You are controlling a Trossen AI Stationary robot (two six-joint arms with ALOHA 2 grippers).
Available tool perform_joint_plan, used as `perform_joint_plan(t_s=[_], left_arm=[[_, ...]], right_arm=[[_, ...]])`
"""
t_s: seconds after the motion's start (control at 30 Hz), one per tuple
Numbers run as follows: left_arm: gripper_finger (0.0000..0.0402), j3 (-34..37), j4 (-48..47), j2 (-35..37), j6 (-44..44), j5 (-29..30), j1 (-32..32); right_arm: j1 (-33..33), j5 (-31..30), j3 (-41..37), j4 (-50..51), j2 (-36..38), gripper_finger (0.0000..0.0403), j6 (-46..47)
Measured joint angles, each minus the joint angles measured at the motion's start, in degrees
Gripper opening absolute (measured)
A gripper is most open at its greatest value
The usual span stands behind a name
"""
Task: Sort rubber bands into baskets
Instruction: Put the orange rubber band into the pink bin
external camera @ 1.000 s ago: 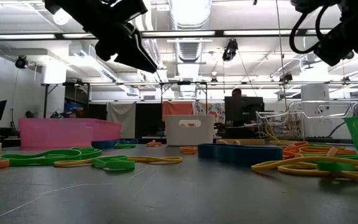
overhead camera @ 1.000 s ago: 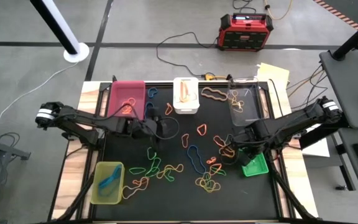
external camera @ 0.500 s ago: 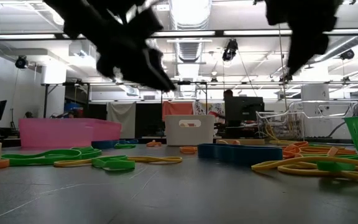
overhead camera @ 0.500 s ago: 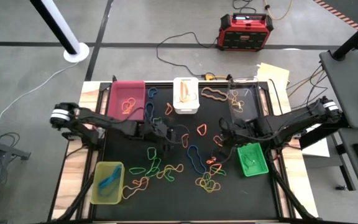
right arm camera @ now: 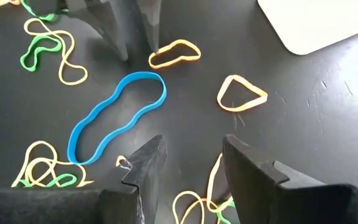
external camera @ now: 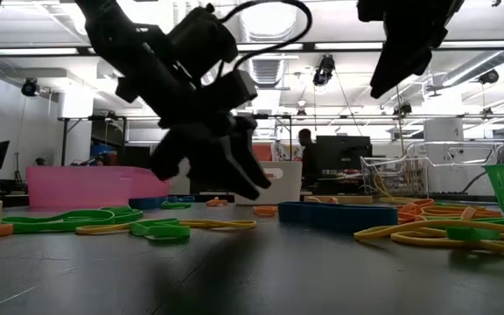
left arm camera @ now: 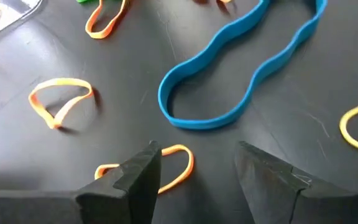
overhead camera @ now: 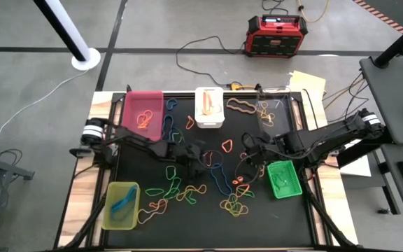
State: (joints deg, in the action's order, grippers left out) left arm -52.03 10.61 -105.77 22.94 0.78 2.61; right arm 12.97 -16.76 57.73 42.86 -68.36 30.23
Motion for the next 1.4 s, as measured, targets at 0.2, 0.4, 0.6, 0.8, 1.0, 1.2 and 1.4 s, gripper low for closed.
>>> perform_joint_plan(t_s=[0.2, 0.4, 0.6, 0.8, 1.0, 1.2, 1.4], left_arm=[[0.0185, -0.47, 0.41, -1.94, -1.43, -0.03, -0.96], [0.0147, -0.52, 0.61, -3.60, -3.54, -0.39, -2.89], [0.0077, -0.66, 1.20, -4.71, -2.64, -1.37, -3.13], [0.0007, -0.66, 0.92, -4.80, -2.48, -2.14, -3.15], [0.0001, -0.51, -0.80, -3.32, -2.52, -2.33, -3.26], [0.0000, -0.37, -10.56, 7.08, -2.49, -2.52, -3.54], [0.0000, -0.44, -25.02, 22.80, -8.06, -1.80, -3.96]], right_arm=[[0.00, 0.01, -0.06, -1.27, 0.00, 0.0151, -1.30], [0.00, -0.02, -0.10, -1.64, 0.00, 0.0151, -1.94], [0.00, -0.42, -0.10, -1.64, 0.00, 0.0150, -2.57], [0.00, -1.35, -0.10, -1.64, 0.00, 0.0150, -3.11], [0.00, -1.37, -0.10, -1.63, 0.00, 0.0150, -3.26], [0.00, -1.51, -0.14, -1.67, 0.00, 0.0150, -3.45], [0.00, -4.43, -0.17, -1.90, 0.00, 0.0150, -3.69]])
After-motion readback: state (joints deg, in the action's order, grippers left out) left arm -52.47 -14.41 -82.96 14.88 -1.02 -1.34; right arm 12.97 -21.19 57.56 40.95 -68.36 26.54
